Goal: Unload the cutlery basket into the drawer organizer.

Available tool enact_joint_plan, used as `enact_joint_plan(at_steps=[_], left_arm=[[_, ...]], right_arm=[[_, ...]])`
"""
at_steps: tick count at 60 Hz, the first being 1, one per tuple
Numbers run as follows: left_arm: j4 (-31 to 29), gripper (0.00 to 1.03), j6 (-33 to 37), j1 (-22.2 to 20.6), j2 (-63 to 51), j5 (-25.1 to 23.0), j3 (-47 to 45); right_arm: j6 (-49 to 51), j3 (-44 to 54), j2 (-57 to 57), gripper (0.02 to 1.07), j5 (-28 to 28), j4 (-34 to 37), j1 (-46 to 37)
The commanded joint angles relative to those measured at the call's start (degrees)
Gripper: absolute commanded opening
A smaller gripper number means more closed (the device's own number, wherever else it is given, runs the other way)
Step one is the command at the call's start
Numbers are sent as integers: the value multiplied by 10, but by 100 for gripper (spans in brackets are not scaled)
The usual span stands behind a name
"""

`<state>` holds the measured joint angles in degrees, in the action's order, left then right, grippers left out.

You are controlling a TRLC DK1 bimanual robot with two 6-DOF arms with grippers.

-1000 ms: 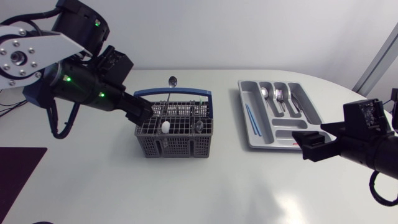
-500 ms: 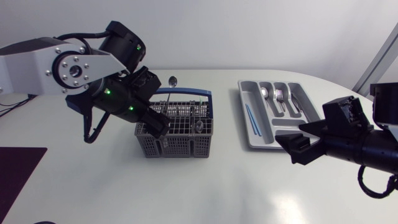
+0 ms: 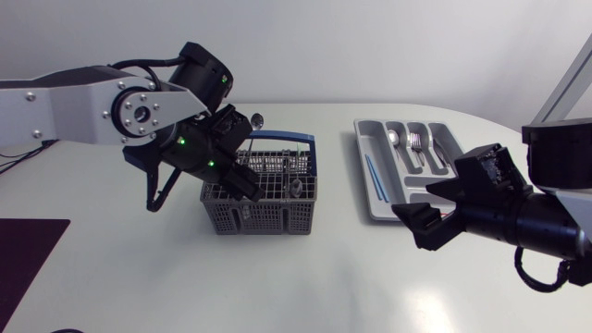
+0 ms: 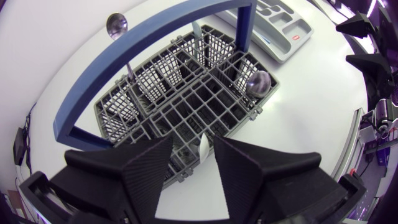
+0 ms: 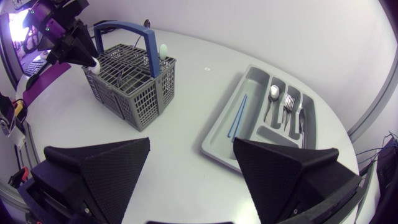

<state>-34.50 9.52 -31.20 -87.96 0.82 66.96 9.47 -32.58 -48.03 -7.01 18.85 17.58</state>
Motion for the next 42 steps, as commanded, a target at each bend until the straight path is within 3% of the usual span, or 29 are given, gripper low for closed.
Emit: enact_joint_plan(at_steps=[1, 26, 42], left_arm=[[2, 30, 6, 2, -17, -7, 19], [-11, 14, 13, 5, -31, -29, 25], [-32, 12, 12, 11, -8, -38, 50]], right_arm=[[5, -2, -7, 99, 7, -10, 4], [2, 10, -7, 99, 9, -28, 4], [3, 13, -5, 99, 14, -28, 5]])
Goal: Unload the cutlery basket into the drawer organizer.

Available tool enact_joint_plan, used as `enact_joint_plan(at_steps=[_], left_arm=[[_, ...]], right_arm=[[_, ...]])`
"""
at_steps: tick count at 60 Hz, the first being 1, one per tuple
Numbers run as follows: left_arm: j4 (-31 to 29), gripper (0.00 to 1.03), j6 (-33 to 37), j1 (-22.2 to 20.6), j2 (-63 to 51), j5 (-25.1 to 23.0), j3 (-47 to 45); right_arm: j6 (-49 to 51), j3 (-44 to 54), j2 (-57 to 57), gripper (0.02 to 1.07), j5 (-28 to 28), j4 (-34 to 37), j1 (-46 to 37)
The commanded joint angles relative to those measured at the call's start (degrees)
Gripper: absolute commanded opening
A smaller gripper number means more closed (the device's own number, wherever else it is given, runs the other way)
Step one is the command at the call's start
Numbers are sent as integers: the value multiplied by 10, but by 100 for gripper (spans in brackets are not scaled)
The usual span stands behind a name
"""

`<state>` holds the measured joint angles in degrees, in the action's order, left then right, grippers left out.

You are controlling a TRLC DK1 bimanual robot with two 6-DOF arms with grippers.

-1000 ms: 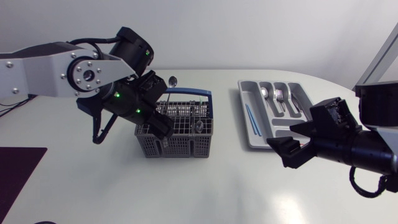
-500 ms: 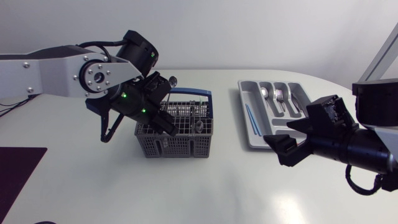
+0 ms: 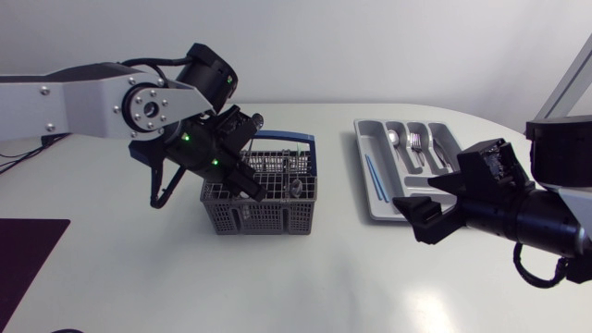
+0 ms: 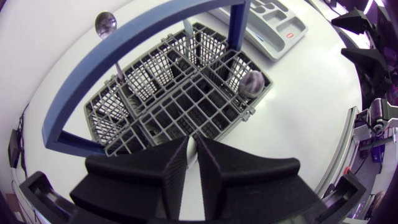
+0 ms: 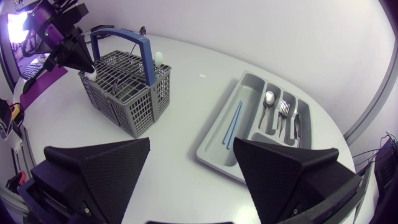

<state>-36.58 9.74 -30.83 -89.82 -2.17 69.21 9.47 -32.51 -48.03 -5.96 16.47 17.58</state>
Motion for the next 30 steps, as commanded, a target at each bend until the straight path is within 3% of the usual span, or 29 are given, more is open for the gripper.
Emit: enact_joint_plan(at_steps=[1, 15, 30], left_arm=[[-12, 12, 10, 7, 13, -9, 29], [-32, 11, 6, 26, 49, -55, 37], [-32, 14, 18, 23, 54, -57, 22]], right_arm=[[4, 12, -4, 99, 3, -4, 5], [4, 16, -3, 99, 3, -3, 6], [4, 22, -3, 99, 7, -3, 23]])
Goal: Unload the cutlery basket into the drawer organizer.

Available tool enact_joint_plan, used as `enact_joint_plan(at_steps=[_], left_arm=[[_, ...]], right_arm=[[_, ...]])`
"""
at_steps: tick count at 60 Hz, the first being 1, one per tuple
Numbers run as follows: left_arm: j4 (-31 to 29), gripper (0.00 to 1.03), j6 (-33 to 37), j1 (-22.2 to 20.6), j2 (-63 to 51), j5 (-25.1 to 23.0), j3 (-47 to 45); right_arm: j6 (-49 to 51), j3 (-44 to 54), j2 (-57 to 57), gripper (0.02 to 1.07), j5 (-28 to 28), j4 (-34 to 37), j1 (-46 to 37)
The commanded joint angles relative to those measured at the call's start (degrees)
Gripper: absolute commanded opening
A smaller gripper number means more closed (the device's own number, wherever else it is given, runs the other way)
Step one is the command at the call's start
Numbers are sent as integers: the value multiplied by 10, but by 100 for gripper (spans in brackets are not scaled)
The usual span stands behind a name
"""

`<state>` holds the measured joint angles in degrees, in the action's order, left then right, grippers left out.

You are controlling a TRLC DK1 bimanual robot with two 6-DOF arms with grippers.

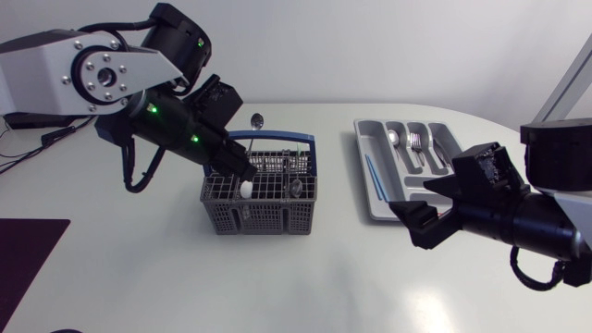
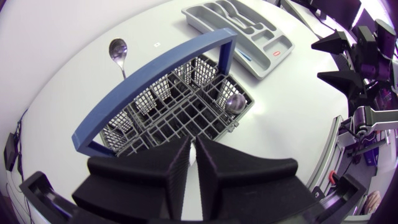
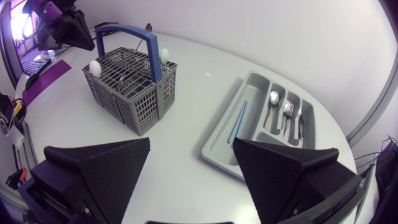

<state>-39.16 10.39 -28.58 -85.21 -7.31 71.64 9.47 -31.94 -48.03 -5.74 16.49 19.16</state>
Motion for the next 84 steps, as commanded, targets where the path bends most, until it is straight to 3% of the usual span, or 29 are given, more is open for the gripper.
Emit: enact_joint_plan(at_steps=[1, 5, 15, 48, 53, 57, 69, 84], left_arm=[[-7, 17, 12, 0, 7, -6, -2], [-13, 30, 20, -4, 5, -6, -2], [-34, 45, 31, -7, -11, -5, 1], [-39, 45, 26, -46, -67, 99, -9], [-38, 36, 26, -44, -78, 101, -7], [-37, 13, 26, -41, -85, 101, -4], [-36, 3, 26, -40, -87, 101, -7], [-25, 3, 32, -39, -65, 101, -15]], right_arm=[[4, 16, -3, 99, 5, -3, 7], [4, 19, -3, 99, 6, -3, 9], [5, 22, 1, 99, 6, -1, 9], [5, 29, 4, 99, 6, -3, 9], [6, 32, 7, 99, 6, -4, 9], [6, 34, 7, 99, 6, -6, 9], [7, 35, 9, 99, 6, -6, 9], [9, 37, 9, 99, 6, -6, 9]])
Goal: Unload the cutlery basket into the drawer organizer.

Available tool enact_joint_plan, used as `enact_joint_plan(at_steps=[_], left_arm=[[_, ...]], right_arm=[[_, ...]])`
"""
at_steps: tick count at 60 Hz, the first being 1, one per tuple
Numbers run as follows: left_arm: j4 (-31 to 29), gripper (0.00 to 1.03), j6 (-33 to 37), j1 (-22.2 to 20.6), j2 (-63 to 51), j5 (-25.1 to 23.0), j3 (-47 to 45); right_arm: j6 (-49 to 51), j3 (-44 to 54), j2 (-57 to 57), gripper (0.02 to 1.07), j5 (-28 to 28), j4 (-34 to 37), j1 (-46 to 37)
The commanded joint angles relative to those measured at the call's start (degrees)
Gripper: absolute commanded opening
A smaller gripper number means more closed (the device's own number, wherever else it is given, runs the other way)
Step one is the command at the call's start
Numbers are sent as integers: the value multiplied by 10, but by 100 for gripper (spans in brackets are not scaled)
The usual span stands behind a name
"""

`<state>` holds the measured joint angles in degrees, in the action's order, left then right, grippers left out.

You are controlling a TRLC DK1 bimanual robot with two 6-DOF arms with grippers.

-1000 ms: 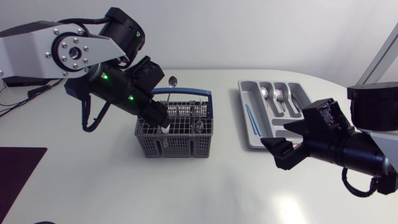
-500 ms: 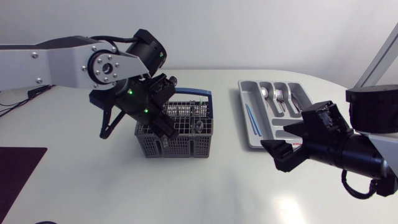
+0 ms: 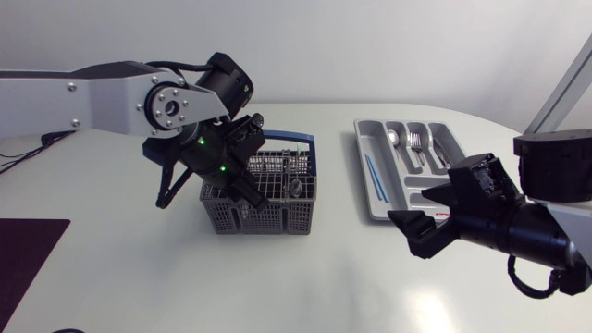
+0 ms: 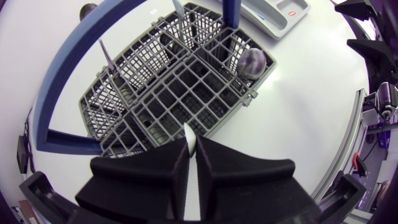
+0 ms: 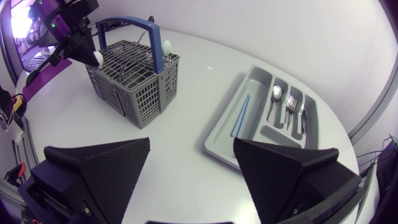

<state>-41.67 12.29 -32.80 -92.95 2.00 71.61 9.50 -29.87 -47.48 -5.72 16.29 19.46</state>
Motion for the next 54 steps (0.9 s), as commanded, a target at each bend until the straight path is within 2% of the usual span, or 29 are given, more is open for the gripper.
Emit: enact_joint_plan(at_steps=[1, 25, 31, 36, 47, 54], left_arm=[[0, 3, 13, 3, 14, 8, -15], [9, 3, 6, 8, 77, -1, -36], [10, 3, 2, 20, 95, -29, -43], [12, 3, -9, 41, 115, -74, -45], [12, 3, -17, 68, 138, -107, -53], [12, 3, -25, 67, 160, -112, -58]], right_arm=[[9, 17, 4, 99, 5, -4, 6], [9, 17, 8, 99, 5, -3, 6], [9, 17, 11, 99, 5, -2, 7], [9, 17, 11, 99, 5, -1, 7], [10, 17, 16, 99, 5, 4, 7], [10, 16, 18, 99, 5, 8, 8]])
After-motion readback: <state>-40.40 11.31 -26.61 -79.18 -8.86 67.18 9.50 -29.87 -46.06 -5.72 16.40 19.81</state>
